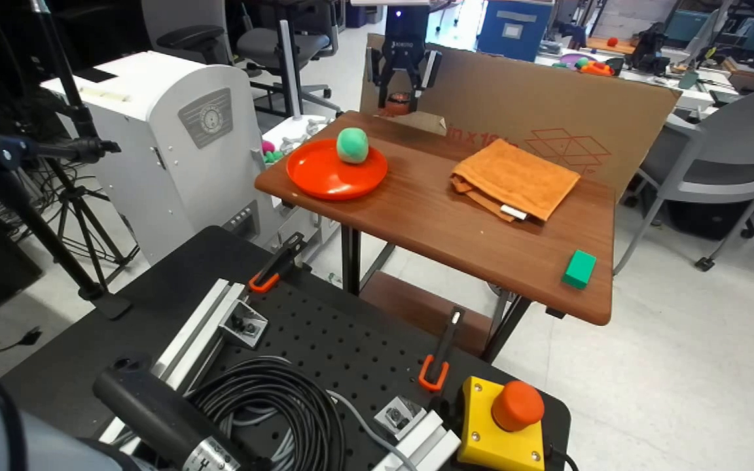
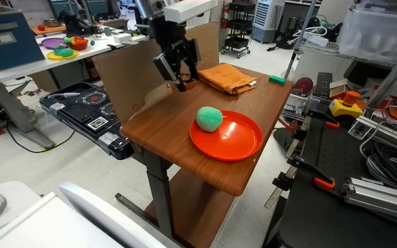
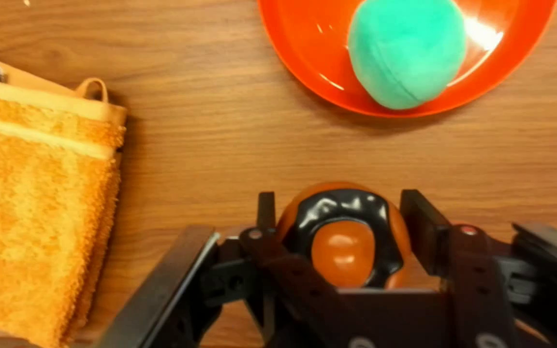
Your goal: Move the orange and black object forward
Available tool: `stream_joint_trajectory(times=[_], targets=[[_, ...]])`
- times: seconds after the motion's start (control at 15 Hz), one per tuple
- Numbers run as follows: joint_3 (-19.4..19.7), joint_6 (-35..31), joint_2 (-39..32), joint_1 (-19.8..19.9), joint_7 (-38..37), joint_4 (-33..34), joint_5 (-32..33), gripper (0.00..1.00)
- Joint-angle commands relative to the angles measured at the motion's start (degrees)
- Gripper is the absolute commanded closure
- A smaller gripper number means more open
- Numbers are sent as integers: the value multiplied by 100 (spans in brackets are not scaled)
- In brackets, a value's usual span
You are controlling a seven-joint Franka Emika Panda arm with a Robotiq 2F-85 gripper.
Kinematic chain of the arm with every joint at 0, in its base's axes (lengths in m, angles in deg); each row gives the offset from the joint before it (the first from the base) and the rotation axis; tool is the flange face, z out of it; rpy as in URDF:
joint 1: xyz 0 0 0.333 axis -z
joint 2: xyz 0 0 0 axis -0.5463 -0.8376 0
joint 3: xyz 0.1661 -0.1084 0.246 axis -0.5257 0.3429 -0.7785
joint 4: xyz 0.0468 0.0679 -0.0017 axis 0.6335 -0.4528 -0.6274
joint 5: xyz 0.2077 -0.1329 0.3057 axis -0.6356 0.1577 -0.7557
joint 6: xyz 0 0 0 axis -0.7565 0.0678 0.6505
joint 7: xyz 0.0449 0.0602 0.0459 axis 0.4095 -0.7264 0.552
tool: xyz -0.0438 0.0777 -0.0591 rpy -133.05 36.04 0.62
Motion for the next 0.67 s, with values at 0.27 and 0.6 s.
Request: stream_joint_trajectory(times=[0.27, 0.6], targets=[[50, -100, 1358, 472, 155, -2596, -18, 60], [213, -728, 1840, 582, 44, -4067, 193, 60]])
